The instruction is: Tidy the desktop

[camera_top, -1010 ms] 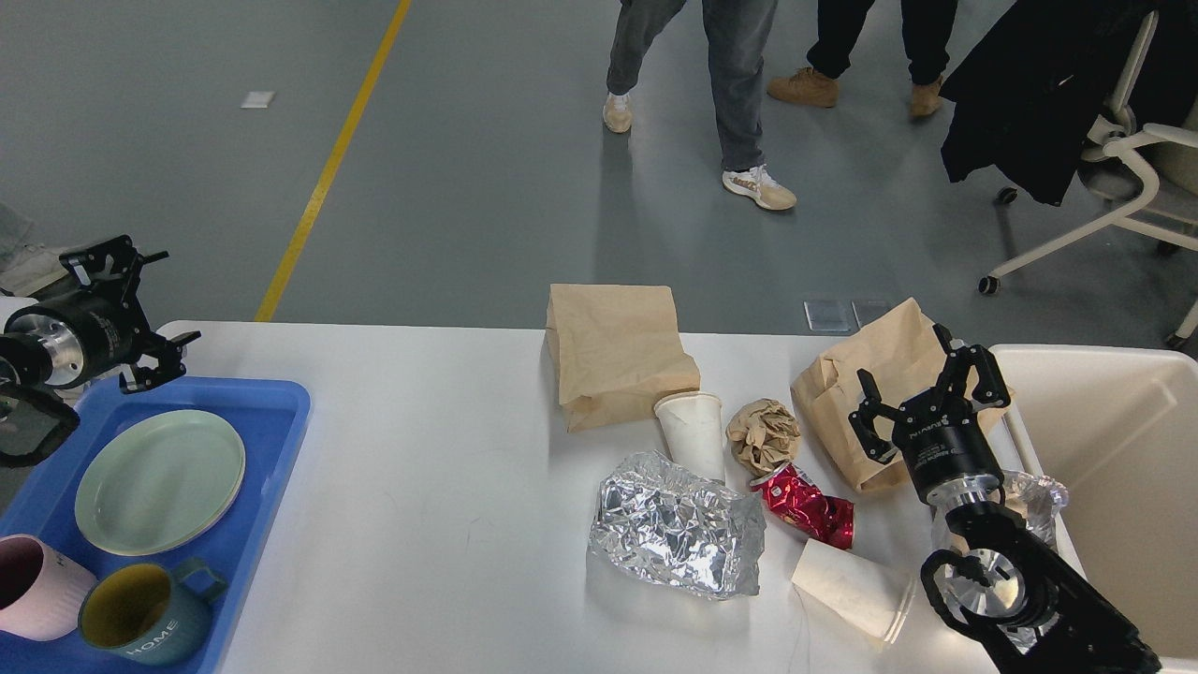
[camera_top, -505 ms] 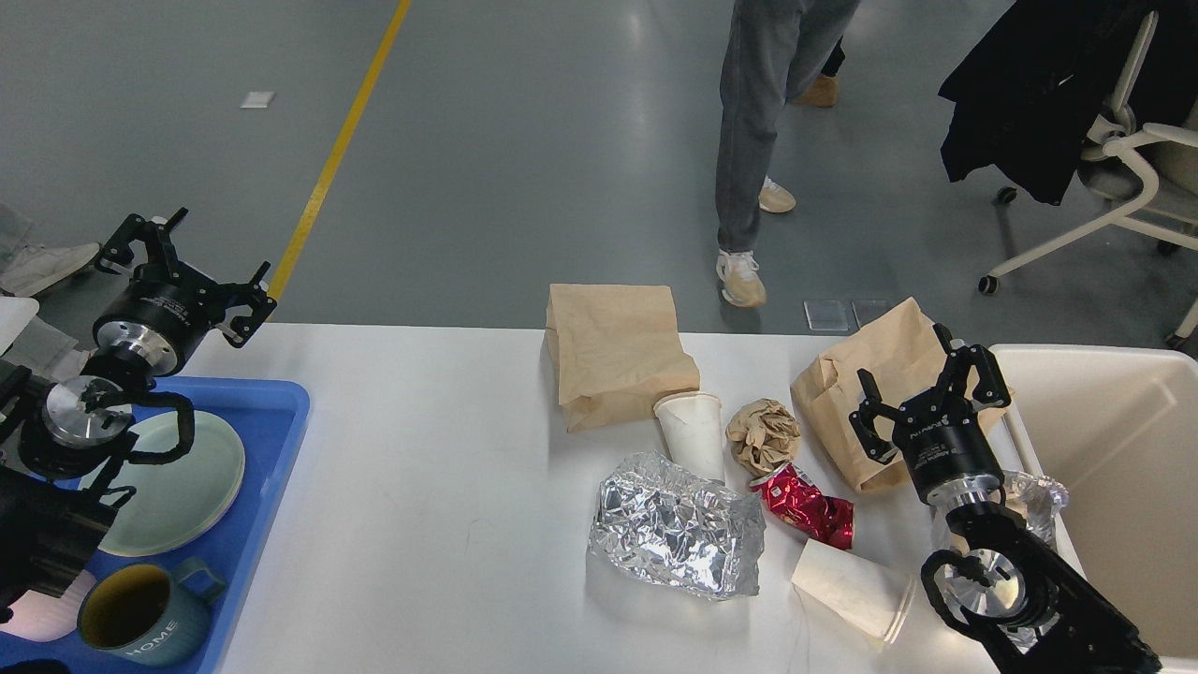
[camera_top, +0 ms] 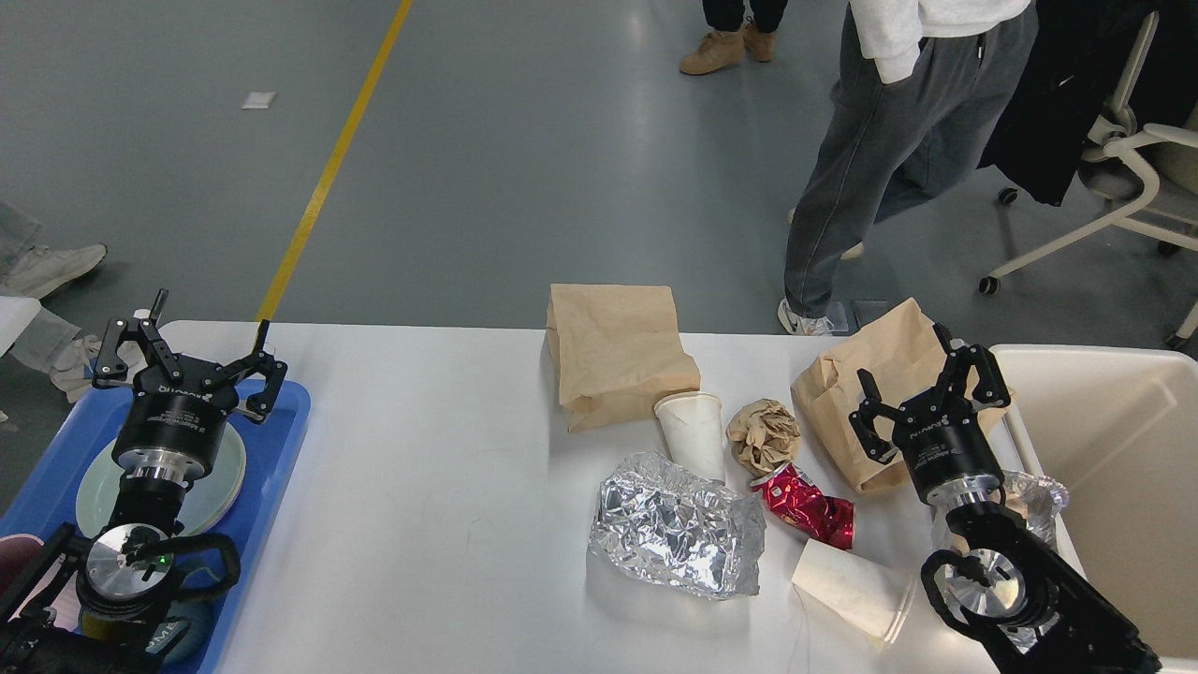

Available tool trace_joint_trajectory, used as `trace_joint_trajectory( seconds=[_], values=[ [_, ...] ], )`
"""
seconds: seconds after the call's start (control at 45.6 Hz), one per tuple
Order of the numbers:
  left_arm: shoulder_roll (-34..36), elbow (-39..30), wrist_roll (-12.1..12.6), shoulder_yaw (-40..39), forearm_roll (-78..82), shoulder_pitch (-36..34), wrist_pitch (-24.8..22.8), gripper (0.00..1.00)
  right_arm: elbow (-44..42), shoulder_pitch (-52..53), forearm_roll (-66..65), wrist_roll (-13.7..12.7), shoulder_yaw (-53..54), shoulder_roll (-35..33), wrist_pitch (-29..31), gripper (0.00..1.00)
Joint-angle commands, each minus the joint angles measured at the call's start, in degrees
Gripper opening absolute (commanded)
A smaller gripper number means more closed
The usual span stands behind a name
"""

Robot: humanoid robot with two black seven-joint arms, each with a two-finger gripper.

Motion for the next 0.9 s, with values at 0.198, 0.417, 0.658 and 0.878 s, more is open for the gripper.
trace_joint_trajectory(
  seconds=[0.198, 0.417, 0.658, 0.878],
  values=[
    [-1.57, 3.18, 7.81, -0.7, -0.46, -0.68, -0.96, 0.96, 0.09, 0.0, 0.0, 0.0, 0.0, 0.0, 0.0, 1.0],
    [-2.45, 3.27, 7.63, -4.75, 0.25, -0.86, -0.87, 0.96, 0.09, 0.0, 0.0, 0.0, 0.0, 0.0, 0.0, 1.0],
    [-2.1, 3.53, 7.72, -5.01, 0.33, -0.68, -4.92, 0.96, 0.09, 0.0, 0.0, 0.0, 0.0, 0.0, 0.0, 1.0],
    [-2.8, 4.24, 7.72, -5.89, -0.46, -0.33, -5.71, 0.96, 0.09, 0.0, 0.0, 0.0, 0.0, 0.0, 0.0, 1.0]
  ],
)
